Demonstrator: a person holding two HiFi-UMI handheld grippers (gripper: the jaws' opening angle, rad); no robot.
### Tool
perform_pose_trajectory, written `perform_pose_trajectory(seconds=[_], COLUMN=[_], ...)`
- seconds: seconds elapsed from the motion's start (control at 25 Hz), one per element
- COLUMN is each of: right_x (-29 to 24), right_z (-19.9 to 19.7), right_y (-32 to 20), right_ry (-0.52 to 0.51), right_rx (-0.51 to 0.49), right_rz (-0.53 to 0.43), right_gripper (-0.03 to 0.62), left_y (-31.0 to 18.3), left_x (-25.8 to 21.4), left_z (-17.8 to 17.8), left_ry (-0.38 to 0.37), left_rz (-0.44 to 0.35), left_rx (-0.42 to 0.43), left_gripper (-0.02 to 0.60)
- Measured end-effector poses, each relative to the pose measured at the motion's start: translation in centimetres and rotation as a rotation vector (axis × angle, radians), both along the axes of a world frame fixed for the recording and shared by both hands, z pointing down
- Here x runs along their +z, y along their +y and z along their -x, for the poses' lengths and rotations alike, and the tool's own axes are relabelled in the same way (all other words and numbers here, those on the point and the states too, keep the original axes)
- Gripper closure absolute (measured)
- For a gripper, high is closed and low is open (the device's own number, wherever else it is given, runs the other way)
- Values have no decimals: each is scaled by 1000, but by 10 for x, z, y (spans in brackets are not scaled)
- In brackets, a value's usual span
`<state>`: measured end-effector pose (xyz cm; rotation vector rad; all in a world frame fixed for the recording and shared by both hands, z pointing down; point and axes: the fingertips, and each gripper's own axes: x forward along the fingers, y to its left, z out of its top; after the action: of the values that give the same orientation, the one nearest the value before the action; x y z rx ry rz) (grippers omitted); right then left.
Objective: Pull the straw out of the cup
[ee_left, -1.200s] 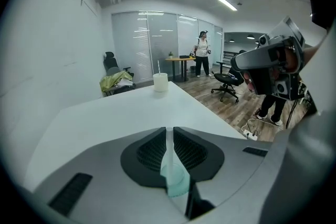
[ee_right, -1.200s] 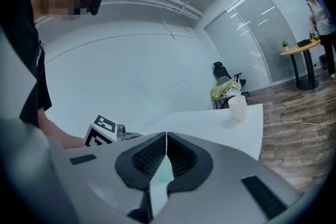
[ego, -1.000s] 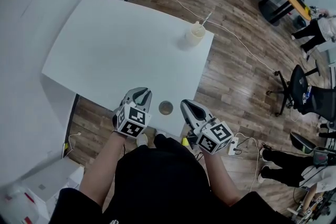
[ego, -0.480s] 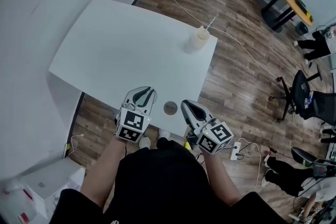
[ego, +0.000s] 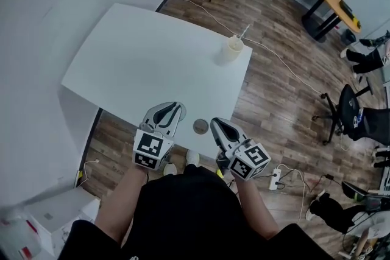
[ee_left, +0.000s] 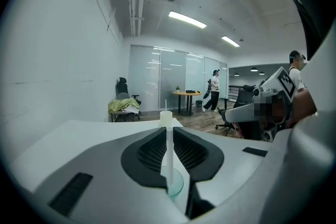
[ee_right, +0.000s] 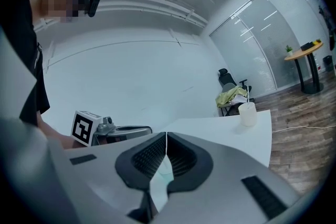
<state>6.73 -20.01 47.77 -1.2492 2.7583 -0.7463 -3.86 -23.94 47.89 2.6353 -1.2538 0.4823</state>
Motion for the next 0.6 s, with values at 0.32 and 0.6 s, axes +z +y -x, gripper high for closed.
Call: perform_pose_trajectory(seconds=[0.32,0.6], right_x=[-10,-18], right_z=[13,25], right_y=[6,12], right_ry=[-4,-16], right_rx=[-17,-40], right_rz=[-29,-52], right_gripper=[571,571], left_y=[9,21], left_x=[-19,-31], left_z=[23,45], left_ry=[83,118], left_rz=[-26,-41], left_rx=[-57,-109], left_gripper=[529,529])
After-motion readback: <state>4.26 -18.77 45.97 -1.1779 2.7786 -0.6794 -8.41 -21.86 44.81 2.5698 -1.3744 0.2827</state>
